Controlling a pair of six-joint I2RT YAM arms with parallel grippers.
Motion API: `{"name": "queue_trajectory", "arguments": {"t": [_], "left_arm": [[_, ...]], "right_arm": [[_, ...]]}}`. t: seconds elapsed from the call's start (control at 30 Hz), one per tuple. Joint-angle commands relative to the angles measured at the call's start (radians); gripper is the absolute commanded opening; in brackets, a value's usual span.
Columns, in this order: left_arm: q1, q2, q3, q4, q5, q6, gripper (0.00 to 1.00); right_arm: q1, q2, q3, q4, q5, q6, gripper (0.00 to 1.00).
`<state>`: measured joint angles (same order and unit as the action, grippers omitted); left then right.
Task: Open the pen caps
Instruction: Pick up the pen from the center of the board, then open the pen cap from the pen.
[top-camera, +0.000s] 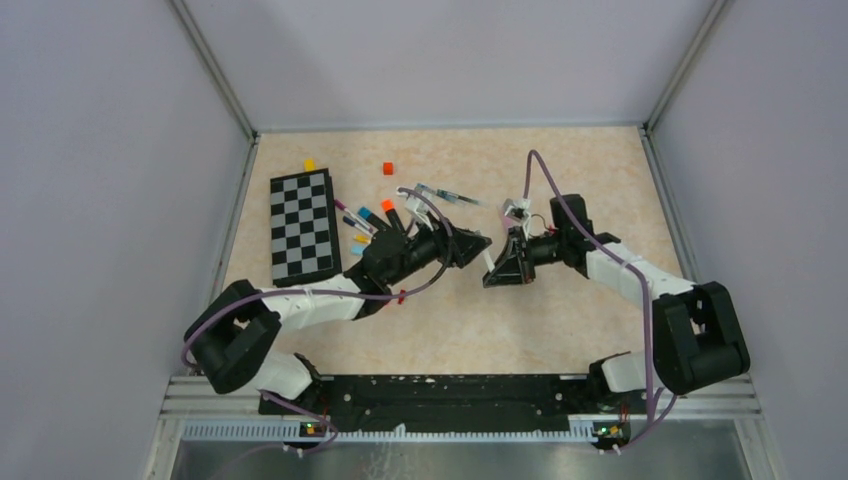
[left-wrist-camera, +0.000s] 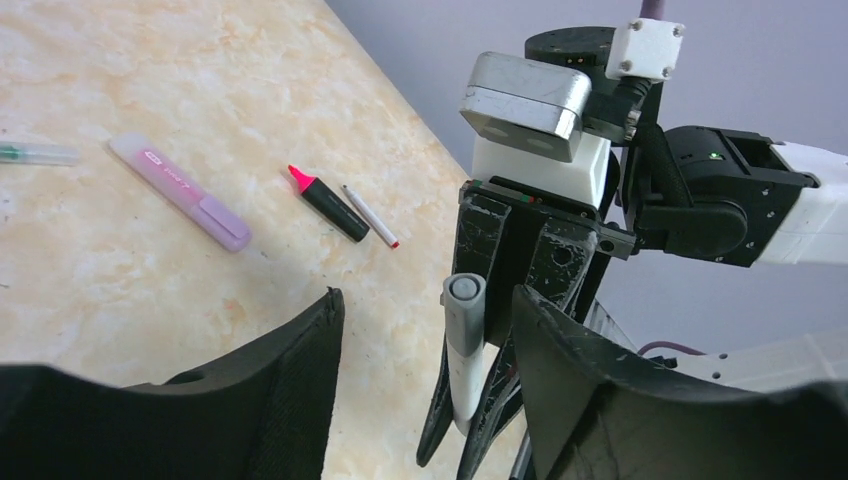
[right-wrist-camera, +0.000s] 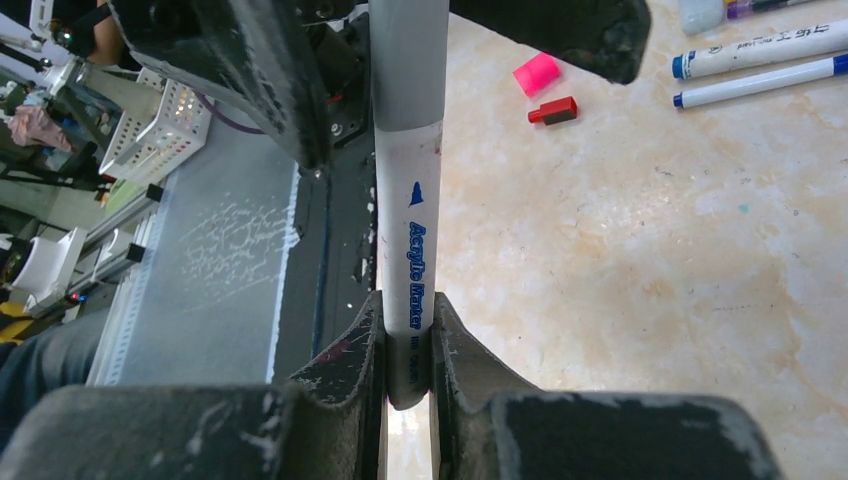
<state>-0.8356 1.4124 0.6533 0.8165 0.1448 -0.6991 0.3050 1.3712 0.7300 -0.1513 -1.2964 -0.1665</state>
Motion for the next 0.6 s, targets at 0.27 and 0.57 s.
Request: {"name": "queue_trajectory", "arguments": {"t": [0.27, 0.57], "left_arm": [[0.015, 0.070, 0.085, 0.107, 0.058, -0.062, 0.38], [0.015, 0.093, 0.079, 0.119, 0.103, -0.078, 0.00]], "right_arm": [[0.020, 0.020, 0.065, -0.045, -0.030, -0.087, 0.00], [0.020, 0.018, 0.114, -0.114, -0.008, -0.108, 0.46]]}}
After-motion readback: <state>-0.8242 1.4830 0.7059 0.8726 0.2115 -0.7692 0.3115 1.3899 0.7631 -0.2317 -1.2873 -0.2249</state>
